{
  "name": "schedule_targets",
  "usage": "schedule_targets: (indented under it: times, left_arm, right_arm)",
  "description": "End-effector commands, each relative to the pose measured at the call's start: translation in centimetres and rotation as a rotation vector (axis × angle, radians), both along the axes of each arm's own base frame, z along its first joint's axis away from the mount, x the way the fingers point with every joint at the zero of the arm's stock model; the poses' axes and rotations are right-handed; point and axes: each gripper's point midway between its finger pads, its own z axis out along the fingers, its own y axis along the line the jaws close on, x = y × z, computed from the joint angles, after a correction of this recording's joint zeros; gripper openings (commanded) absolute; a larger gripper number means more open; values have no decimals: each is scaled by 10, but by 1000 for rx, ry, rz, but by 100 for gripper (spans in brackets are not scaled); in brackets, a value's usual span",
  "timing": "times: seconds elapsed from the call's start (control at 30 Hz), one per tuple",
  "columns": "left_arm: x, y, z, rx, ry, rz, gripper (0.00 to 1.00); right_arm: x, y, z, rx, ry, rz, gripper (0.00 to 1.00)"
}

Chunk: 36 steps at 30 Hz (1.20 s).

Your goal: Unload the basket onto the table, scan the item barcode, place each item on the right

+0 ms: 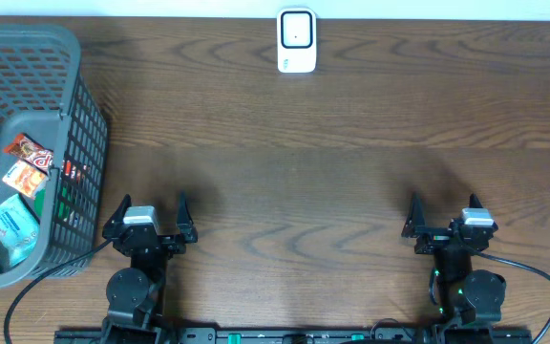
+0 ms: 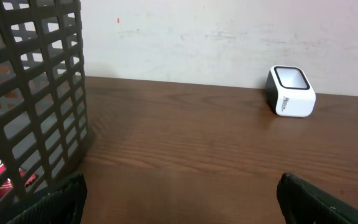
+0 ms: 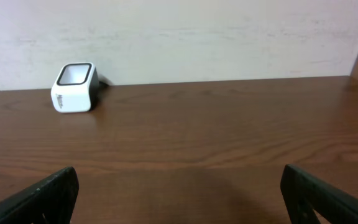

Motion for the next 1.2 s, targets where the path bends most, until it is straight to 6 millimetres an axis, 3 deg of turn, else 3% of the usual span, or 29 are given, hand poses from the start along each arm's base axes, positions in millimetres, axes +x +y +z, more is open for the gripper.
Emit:
schedule_targets:
  times: [0.0, 0.37, 0.6, 0.67, 0.83, 1.07, 1.17]
  left_arm:
    - [-1, -2, -17, 1, 49, -12, 98]
    - [-1, -10, -18, -6, 52, -55, 98]
    - [-6, -42, -15, 7, 67, -250, 98]
    - [-11, -55, -3, -3, 75, -325, 98]
    - [-14, -56, 25, -4, 152, -333, 98]
    - [2, -59, 99, -4, 317, -335, 98]
    - [2, -65, 116, -13, 433, -362, 98]
  right_arm:
    - [0, 0, 0, -5, -2, 0, 99]
    - [0, 0, 0, -5, -2, 0, 99]
    - [0, 0, 0, -5, -2, 0, 99]
    - [0, 0, 0, -5, -2, 0, 99]
    - [0, 0, 0, -5, -2, 0, 99]
    - [0, 0, 0, -5, -2, 0, 99]
    - [0, 0, 0, -5, -2, 0, 99]
